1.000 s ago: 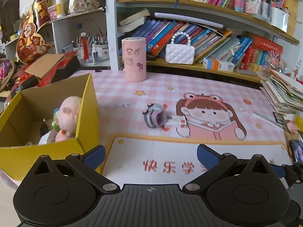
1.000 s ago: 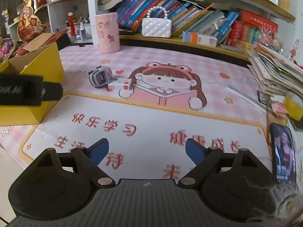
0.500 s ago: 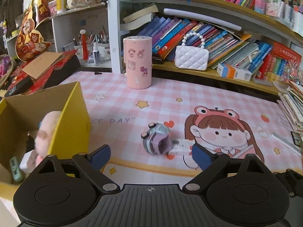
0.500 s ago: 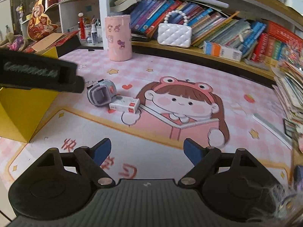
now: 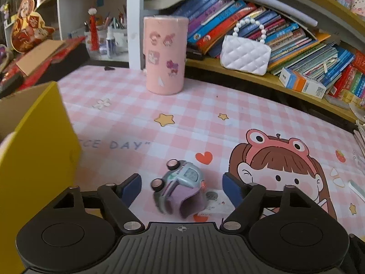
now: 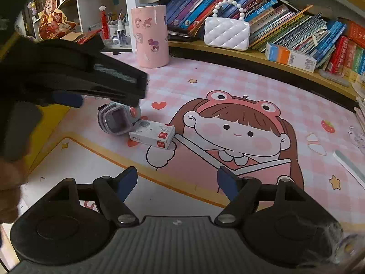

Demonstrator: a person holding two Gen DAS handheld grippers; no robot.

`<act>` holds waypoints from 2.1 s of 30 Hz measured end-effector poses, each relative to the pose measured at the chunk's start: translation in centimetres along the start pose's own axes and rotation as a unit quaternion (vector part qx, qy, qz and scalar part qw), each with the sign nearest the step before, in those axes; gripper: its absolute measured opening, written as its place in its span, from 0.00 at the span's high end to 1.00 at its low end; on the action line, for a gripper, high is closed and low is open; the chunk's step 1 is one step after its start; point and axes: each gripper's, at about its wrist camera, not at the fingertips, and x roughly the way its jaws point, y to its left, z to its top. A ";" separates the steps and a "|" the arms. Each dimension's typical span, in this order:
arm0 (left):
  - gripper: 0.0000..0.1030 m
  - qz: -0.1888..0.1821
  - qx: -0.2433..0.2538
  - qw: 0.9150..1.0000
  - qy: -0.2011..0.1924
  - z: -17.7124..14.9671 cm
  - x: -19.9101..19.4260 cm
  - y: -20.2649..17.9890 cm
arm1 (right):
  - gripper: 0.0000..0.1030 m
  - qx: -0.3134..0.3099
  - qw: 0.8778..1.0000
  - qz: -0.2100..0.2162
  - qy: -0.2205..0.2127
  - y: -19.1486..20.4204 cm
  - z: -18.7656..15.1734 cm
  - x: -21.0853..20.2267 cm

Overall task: Organize objects
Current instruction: 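Grasp the lavender toy car with the left tool while the right tool grasps the white box, then carry the toy car and white box over the yellow box with both tools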

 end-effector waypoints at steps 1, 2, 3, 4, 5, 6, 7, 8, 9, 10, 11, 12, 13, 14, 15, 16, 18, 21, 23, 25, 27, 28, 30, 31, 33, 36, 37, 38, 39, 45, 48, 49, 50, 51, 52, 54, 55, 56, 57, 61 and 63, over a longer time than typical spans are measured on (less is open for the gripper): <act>0.33 -0.001 0.000 1.000 0.004 0.0 0.5 -0.1 | 0.26 0.000 1.000 0.000 0.000 0.0 0.0 0.0; 0.35 -0.001 0.001 1.000 0.008 0.0 0.9 -0.1 | 0.25 0.000 1.000 0.001 0.000 -0.1 0.0 0.1; 0.42 0.003 0.002 1.000 0.012 0.0 1.2 -0.2 | 0.24 0.001 1.000 0.002 -0.001 -0.2 0.0 0.1; 0.47 0.008 0.002 1.000 0.014 -0.1 1.5 -0.1 | 0.23 0.002 1.000 0.003 -0.001 -0.2 0.0 0.2; 0.47 0.002 -0.001 1.000 0.013 -0.1 1.6 0.2 | 0.22 0.002 1.000 0.003 -0.002 -0.3 0.0 0.2; 0.47 -0.002 -0.007 1.000 0.011 -0.1 1.5 0.4 | 0.22 0.000 1.000 0.006 -0.003 -0.3 0.0 0.2; 0.48 -0.002 -0.011 1.000 0.014 0.0 1.4 0.7 | 0.21 0.000 1.000 0.008 -0.003 -0.3 0.0 0.3; 0.48 -0.001 -0.017 1.000 0.011 0.1 1.0 1.0 | 0.20 0.000 1.000 0.011 -0.003 -0.3 0.0 0.4; 0.48 -0.003 -0.023 1.000 0.006 0.2 0.4 1.3 | 0.19 0.000 1.000 0.012 -0.003 -0.3 0.1 0.6; 0.48 -0.007 -0.029 1.000 -0.002 0.4 -0.4 1.6 | 0.18 -0.001 1.000 0.014 -0.004 -0.3 0.1 0.8; 0.48 -0.009 -0.033 0.999 -0.010 0.5 -1.3 2.0 | 0.17 -0.002 1.000 0.016 -0.005 -0.2 0.3 1.0; 0.48 -0.013 -0.040 0.999 -0.019 0.7 -2.4 2.3 | 0.16 -0.004 1.000 0.019 -0.006 -0.1 0.5 1.4; 0.48 -0.018 -0.050 0.998 -0.025 1.0 -3.5 2.8 | 0.15 -0.004 1.000 0.020 -0.007 0.0 0.7 1.8; 0.48 -0.021 -0.059 0.998 -0.031 1.1 -4.6 3.2 | 0.14 -0.004 1.000 0.022 -0.009 0.2 1.0 2.2; 0.48 -0.023 -0.064 0.997 -0.037 1.3 -5.7 3.6 | 0.14 -0.003 1.000 0.023 -0.010 0.3 1.2 2.7; 0.48 -0.025 -0.066 0.997 -0.043 1.4 -6.7 4.0 | 0.14 -0.001 1.000 0.024 -0.011 0.5 1.5 3.1; 0.48 -0.026 -0.066 0.996 -0.053 1.2 -8.7 4.8 | 0.13 0.003 1.000 0.026 -0.015 0.9 1.9 3.9; 0.48 -0.024 -0.075 0.995 -0.059 0.7 -11.1 6.0 | 0.13 0.017 0.999 0.024 -0.019 1.1 2.2 4.7; 0.48 -0.022 -0.084 0.994 -0.061 0.3 -12.2 6.7 | 0.13 0.031 0.999 0.021 -0.020 1.2 2.3 5.1; 0.48 -0.019 -0.091 0.994 -0.061 -0.3 -13.3 7.3 | 0.12 0.039 0.999 0.018 -0.024 1.6 2.3 5.5; 0.48 -0.016 -0.093 0.994 -0.062 -0.7 -14.2 7.8 | 0.13 0.038 0.999 0.010 -0.030 2.2 2.4 5.9; 0.48 -0.014 -0.093 0.994 -0.064 -0.9 -14.7 8.0 | 0.13 0.038 0.999 0.007 -0.032 2.4 2.5 6.1; 0.48 -0.012 -0.090 0.994 -0.066 -1.1 -15.4 8.2 | 0.18 0.033 0.999 -0.003 -0.041 2.9 2.7 6.6; 0.48 -0.012 -0.089 0.994 -0.067 -1.3 -15.8 8.3 | 0.28 0.027 0.999 -0.013 -0.044 3.1 2.7 6.8; 0.48 -0.016 -0.088 0.994 -0.069 -1.4 -16.4 8.5 | 0.44 0.014 0.999 -0.025 -0.047 3.4 2.8 6.8; 0.48 -0.025 -0.087 0.993 -0.072 -1.7 -17.1 8.7 | 0.45 0.026 0.999 -0.021 -0.035 3.2 3.0 6.2; 0.48 -0.028 -0.085 0.993 -0.072 -1.9 -17.4 8.7 | 0.45 0.029 0.999 -0.018 -0.035 3.2 3.0 5.9; 0.48 -0.033 -0.083 0.993 -0.073 -1.9 -17.6 8.8 | 0.45 0.030 0.999 -0.016 -0.038 3.2 3.0 5.3; 0.48 -0.037 -0.081 0.993 -0.073 -2.0 -17.8 8.8 | 0.45 0.030 0.999 -0.014 -0.042 3.3 2.9 4.6; 0.48 -0.060 -0.066 0.993 -0.078 -3.2 -19.1 9.3 | 0.45 0.037 0.997 -0.005 -0.061 4.0 2.0 -1.1; 0.48 -0.068 -0.058 0.993 -0.079 -4.2 -20.0 10.0 | 0.45 0.044 0.997 -0.003 -0.062 4.6 1.1 -3.9; 0.48 -0.071 -0.055 0.993 -0.080 -4.6 -20.3 10.4 | 0.45 0.048 0.997 -0.004 -0.062 4.8 0.8 -4.9; 0.48 -0.074 -0.054 0.993 -0.080 -4.9 -20.7 10.7 | 0.45 0.051 0.997 -0.004 -0.062 5.1 0.4 -5.8; 0.48 -0.079 -0.053 0.992 -0.079 -5.4 -21.1 11.2 | 0.45 0.055 0.997 -0.005 -0.062 5.5 0.0 -6.8; 0.48 -0.083 -0.052 0.992 -0.079 -5.8 -21.5 11.7 | 0.45 0.060 0.996 -0.006 -0.062 5.9 -0.4 -7.8; 0.48 -0.090 -0.048 0.992 -0.078 -6.6 -22.4 12.8 | 0.45 0.071 0.996 -0.010 -0.058 6.8 -1.5 -9.8; 0.48 -0.094 -0.046 0.991 -0.077 -7.1 -22.8 13.4 | 0.45 0.076 0.995 -0.011 -0.057 7.3 -1.9 -10.5; 0.48 -0.097 -0.043 0.991 -0.077 -7.5 -23.1 14.0 | 0.45 0.079 0.995 -0.013 -0.055 7.9 -2.4 -11.3; 0.48 -0.098 -0.040 0.991 -0.077 -8.0 -23.5 14.6 | 0.45 0.081 0.995 -0.014 -0.052 8.6 -2.9 -12.0; 0.48 -0.086 -0.033 0.993 -0.073 -10.2 -24.5 17.3 | 0.45 0.071 0.997 -0.011 -0.033 12.1 -4.9 -13.8; 0.48 -0.082 -0.035 0.994 -0.067 -11.3 -24.8 18.7 | 0.45 0.062 0.998 -0.010 -0.025 13.8 -5.5 -14.3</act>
